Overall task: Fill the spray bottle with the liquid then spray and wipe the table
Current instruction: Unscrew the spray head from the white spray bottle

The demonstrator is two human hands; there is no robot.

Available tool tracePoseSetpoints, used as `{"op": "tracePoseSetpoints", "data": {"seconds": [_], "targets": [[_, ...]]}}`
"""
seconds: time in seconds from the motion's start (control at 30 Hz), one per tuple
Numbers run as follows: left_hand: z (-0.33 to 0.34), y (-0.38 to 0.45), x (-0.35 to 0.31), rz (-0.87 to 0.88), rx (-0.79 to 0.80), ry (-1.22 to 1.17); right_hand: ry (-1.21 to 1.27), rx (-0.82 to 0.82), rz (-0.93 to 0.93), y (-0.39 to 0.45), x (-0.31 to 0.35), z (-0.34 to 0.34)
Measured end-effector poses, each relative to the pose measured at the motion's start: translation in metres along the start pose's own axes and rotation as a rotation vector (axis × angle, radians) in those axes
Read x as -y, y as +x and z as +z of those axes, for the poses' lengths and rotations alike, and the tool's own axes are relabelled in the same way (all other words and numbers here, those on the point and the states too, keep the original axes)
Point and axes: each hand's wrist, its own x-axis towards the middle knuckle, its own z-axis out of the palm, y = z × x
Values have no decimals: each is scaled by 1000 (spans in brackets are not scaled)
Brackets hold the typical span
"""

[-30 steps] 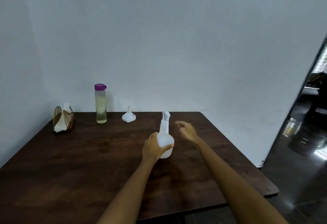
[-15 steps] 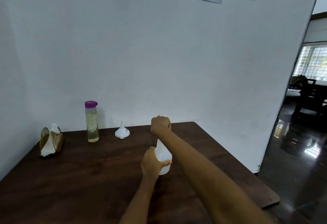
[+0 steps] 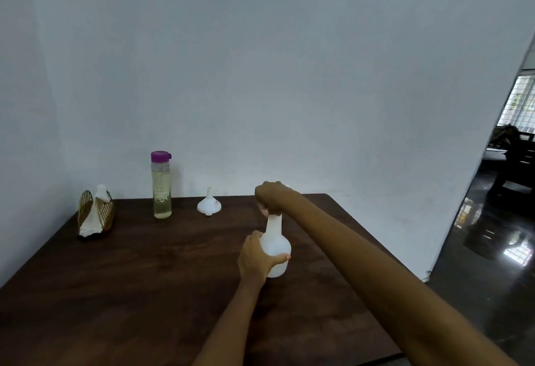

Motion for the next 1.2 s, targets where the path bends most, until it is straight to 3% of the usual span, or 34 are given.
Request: {"op": "tracePoseSetpoints", "data": {"seconds": [0.1,0.2,0.3,0.4,0.47,0.7,0.9,1.1,1.2], "targets": [[-1,-1,0,1,-10,-15,-74,-55,-79,-12,-5,9],[0,-3,-1,17,-21,3,161,-139,-133,-27,-18,18],[-1,-3,-2,21,-15,1,449,-421,-31,-37,-27,25],[-1,-2,-1,11,-4,3,273,-636,200,-30,-34,36],[0,-3,-2,16,-8,11,312,-576,331,-25,-36,35],[1,-3,-1,33,-12,20,340,-327,477,-16,-37,18],[3,-3,0,39,-11,7,581,-118,346,-8,-34,7],[4,-2,0,29,-5,-7,437,-209,121,-3,-40,6],[4,-1,1,30,-7,7,449,-255,128,-6,-48,0]]}}
